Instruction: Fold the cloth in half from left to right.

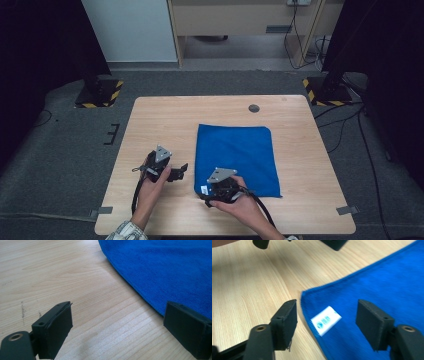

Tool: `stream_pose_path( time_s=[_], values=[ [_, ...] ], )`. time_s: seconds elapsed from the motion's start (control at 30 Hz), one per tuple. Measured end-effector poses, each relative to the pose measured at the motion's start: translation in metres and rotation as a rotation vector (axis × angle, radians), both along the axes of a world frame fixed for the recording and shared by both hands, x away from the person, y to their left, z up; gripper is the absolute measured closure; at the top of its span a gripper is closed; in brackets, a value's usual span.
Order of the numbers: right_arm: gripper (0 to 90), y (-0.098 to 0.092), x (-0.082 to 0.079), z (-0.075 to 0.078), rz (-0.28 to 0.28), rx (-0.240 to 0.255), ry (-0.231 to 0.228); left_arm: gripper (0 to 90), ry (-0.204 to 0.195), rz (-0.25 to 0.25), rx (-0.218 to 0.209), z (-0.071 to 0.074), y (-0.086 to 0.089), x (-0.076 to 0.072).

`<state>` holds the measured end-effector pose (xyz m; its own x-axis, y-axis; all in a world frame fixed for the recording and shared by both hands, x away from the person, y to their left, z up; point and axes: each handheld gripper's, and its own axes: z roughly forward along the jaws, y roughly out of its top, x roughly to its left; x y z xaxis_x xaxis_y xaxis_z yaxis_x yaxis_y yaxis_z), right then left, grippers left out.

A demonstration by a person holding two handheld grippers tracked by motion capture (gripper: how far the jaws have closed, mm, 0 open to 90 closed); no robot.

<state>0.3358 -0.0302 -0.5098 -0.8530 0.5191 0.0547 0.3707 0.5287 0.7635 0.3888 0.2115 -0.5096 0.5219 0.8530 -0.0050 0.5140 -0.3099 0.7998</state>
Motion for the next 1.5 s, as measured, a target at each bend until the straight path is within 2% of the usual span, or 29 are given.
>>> stream_pose_path(
  time_s=[0.17,0.33,0.43,0.57,0.6,0.63,0.67,0.7,0.73,0.77,0.8,0.9,0.93,1.03,1.2,1.33,1.5],
  values=[
    [28.6,0.014,-0.002,-0.006,0.003,-0.014,0.0,7.8,-0.001,-0.003,0.004,0.0,-0.001,0.0],
    [31.8,0.026,-0.002,-0.013,-0.016,-0.022,-0.009,7.8,0.003,-0.019,0.013,0.0,-0.003,0.0],
    [32.8,0.031,-0.002,-0.017,-0.021,-0.033,-0.007,7.8,-0.01,-0.026,0.012,0.005,-0.004,0.002],
    [38.5,0.036,-0.001,-0.019,-0.036,-0.06,-0.017,7.8,-0.009,-0.036,0.0,0.013,-0.006,0.008],
    [47.9,0.037,0.0,-0.02,-0.05,-0.071,-0.021,7.8,-0.008,-0.048,-0.005,0.014,-0.006,0.011],
    [47.9,0.037,0.0,-0.02,-0.05,-0.071,-0.021,7.8,-0.005,-0.071,-0.01,0.016,-0.007,0.014],
    [62.1,0.036,0.003,-0.019,-0.058,-0.064,-0.01,7.8,0.004,-0.102,-0.006,0.018,-0.008,0.022],
    [69.8,0.034,0.004,-0.019,-0.059,-0.058,-0.006,7.8,0.004,-0.102,-0.006,0.018,-0.008,0.022],
    [75.0,0.033,0.005,-0.019,-0.055,-0.052,-0.002,7.8,0.006,-0.103,-0.004,0.02,-0.008,0.029],
    [79.0,0.032,0.006,-0.018,-0.052,-0.045,0.007,7.8,0.006,-0.103,-0.004,0.02,-0.008,0.029],
    [81.9,0.03,0.006,-0.017,-0.047,-0.04,0.014,7.8,0.018,-0.103,-0.01,0.02,-0.01,0.037],
    [86.1,0.029,0.006,-0.015,-0.039,-0.03,0.01,7.8,0.01,-0.102,0.009,0.021,-0.012,0.044],
    [87.5,0.028,0.005,-0.013,-0.034,-0.027,0.011,7.8,0.013,-0.095,0.009,0.021,-0.015,0.052],
    [87.9,0.027,0.005,-0.012,-0.029,-0.02,0.019,9.0,0.014,-0.092,0.011,0.021,-0.019,0.058],
    [88.1,0.027,0.001,-0.009,-0.006,-0.007,0.03,9.7,0.032,-0.095,0.045,0.015,-0.032,0.076],
    [87.9,0.028,0.001,-0.01,0.006,-0.015,0.024,10.7,0.027,-0.069,0.044,0.009,-0.039,0.082],
    [88.0,0.027,0.001,-0.008,0.008,-0.005,0.026,11.7,0.018,-0.068,0.031,0.004,-0.047,0.086]
  ],
)
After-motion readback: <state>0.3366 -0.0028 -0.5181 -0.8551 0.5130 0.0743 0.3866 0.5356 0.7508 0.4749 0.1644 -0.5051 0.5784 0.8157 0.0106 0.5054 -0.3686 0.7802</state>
